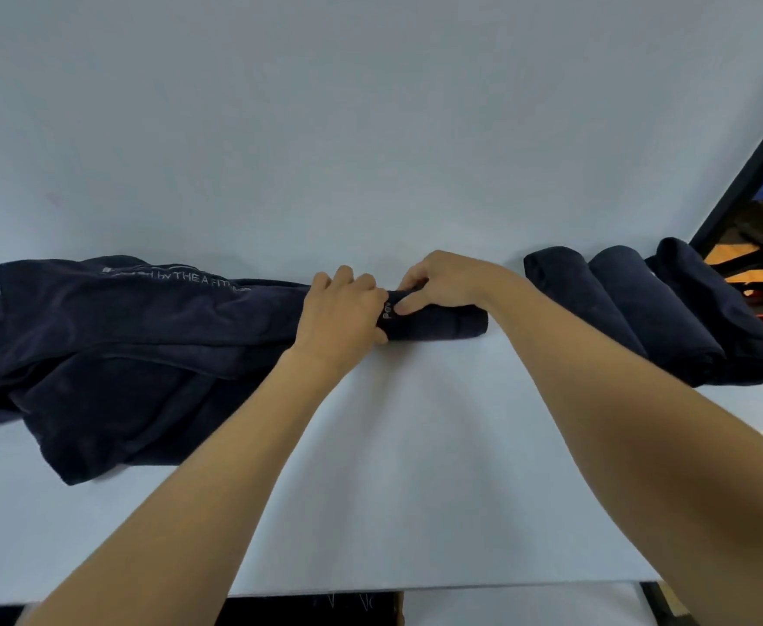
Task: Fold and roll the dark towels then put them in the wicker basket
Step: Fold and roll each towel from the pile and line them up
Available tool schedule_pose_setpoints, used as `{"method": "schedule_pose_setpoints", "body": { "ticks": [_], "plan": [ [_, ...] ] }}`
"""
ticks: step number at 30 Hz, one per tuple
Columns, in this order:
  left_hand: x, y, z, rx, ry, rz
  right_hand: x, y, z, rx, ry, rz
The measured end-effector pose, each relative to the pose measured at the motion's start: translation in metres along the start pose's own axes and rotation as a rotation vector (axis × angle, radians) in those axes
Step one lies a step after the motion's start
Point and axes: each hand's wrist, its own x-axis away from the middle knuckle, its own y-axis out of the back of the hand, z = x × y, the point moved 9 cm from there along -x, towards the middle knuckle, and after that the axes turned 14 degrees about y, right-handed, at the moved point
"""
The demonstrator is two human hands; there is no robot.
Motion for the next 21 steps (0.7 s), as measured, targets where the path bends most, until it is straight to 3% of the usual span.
{"method": "schedule_pose_setpoints", "body": {
  "ticks": [2, 5, 9, 11, 14, 18, 21],
  "plan": [
    [-0.011, -0.004, 0.002, -0.01, 0.005, 0.051, -0.004, 0.003, 0.01, 0.104, 0.05, -0.062],
    [-0.033, -0.012, 0.009, 0.046, 0.026, 0.173, 0.006, -0.007, 0.026, 0.443, 0.174, -0.213],
    [-0.049, -0.026, 0.018, 0.188, 0.161, 0.351, 0.005, -0.028, 0.023, 0.77, 0.137, -0.278],
    [-0.045, -0.015, 0.023, 0.264, 0.305, 0.227, -0.001, -0.022, 0.021, 0.754, 0.084, -0.309],
    [-0.017, 0.004, 0.028, 0.43, 0.479, -0.051, 0.001, -0.011, 0.009, 0.522, -0.046, -0.298],
    [0.002, -0.029, -0.006, 0.918, 0.518, 0.164, 0.026, 0.003, -0.017, 0.191, -0.246, -0.24],
    [0.002, -0.03, -0.048, 1.018, 0.414, 0.24, 0.049, 0.013, -0.034, 0.154, -0.325, -0.231]
  ]
}}
